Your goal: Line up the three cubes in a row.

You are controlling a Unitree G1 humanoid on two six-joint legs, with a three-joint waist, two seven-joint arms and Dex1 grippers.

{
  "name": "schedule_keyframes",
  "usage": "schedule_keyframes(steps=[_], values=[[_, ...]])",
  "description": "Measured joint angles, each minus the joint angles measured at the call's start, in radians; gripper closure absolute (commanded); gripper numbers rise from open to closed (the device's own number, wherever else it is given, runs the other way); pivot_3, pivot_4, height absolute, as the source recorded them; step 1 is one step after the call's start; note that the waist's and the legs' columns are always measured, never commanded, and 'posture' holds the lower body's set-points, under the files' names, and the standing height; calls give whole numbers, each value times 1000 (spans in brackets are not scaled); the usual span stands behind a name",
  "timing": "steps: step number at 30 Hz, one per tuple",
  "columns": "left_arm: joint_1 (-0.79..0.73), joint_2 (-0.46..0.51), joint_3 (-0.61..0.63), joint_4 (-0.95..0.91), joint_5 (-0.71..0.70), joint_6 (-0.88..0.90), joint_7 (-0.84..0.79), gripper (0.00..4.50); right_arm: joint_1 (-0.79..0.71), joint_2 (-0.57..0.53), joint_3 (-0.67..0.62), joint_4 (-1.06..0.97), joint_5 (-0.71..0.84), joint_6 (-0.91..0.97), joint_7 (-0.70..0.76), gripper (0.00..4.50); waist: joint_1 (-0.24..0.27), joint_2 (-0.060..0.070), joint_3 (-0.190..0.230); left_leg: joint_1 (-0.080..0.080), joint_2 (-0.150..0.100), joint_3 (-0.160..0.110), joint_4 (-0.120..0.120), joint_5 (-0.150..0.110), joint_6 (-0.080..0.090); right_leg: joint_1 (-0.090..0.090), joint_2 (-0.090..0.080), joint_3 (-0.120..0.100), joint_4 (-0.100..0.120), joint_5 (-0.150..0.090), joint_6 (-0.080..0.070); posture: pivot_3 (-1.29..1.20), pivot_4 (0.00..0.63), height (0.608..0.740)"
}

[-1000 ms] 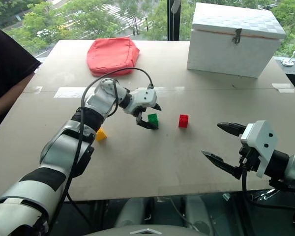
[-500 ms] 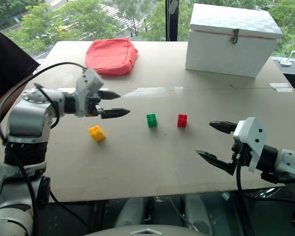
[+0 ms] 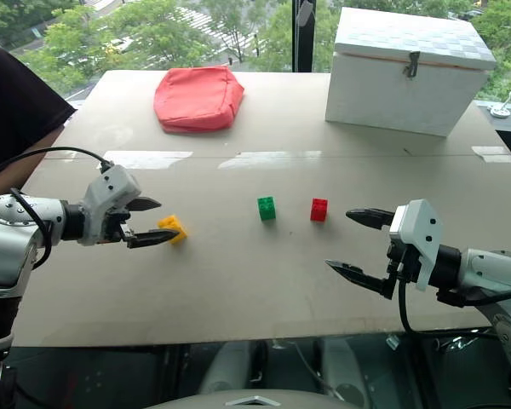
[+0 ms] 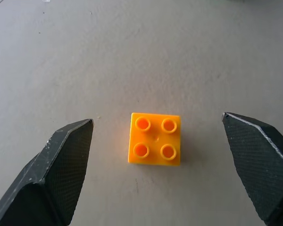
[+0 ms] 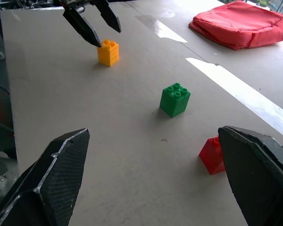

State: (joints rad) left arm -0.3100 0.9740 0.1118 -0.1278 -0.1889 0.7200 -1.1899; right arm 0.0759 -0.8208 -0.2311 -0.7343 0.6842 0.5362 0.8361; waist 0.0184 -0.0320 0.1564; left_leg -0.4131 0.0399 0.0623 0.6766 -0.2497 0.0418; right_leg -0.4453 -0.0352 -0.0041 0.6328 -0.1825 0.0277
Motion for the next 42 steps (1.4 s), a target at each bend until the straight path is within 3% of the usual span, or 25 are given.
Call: schedule_keyframes(steps=[8,16,22,28,34,42], values=[[-86,6,-129,199,41,-165,-30,27,55,0,-23,-43,1,0,-19,0,-5,0,0,0,0,2,0,0,0,0,1,0,-1,0,0,0,150,740],[-138,4,-204,302,59,-268,-76,3242,74,-5,-41,-58,2,-7,-10,0,-4,0,0,0,0,6,0,0,0,0,1,0,0,0,0,0,150,740],[-253,-42,-226,431,60,-392,-136,3242,69,-12,-49,-76,11,-16,-2,0,2,0,0,-1,-1,6,1,0,0,0,1,-1,-1,0,0,0,150,740],[-505,-169,-317,773,129,-634,-227,3242,27,-11,-11,-77,6,-16,-17,0,-3,-1,0,-2,-1,6,3,0,1,0,1,0,-1,0,0,0,150,740],[-605,-237,-368,952,189,-760,-310,3242,50,-12,-23,-103,10,-11,-40,0,-4,-1,0,-2,-1,7,3,0,1,-1,1,1,0,0,0,0,150,740],[-661,-266,-388,1050,229,-859,-380,3242,98,-14,-52,-154,24,5,-69,0,-5,-1,0,-2,-1,7,5,-1,2,0,1,1,0,0,0,0,150,740]])
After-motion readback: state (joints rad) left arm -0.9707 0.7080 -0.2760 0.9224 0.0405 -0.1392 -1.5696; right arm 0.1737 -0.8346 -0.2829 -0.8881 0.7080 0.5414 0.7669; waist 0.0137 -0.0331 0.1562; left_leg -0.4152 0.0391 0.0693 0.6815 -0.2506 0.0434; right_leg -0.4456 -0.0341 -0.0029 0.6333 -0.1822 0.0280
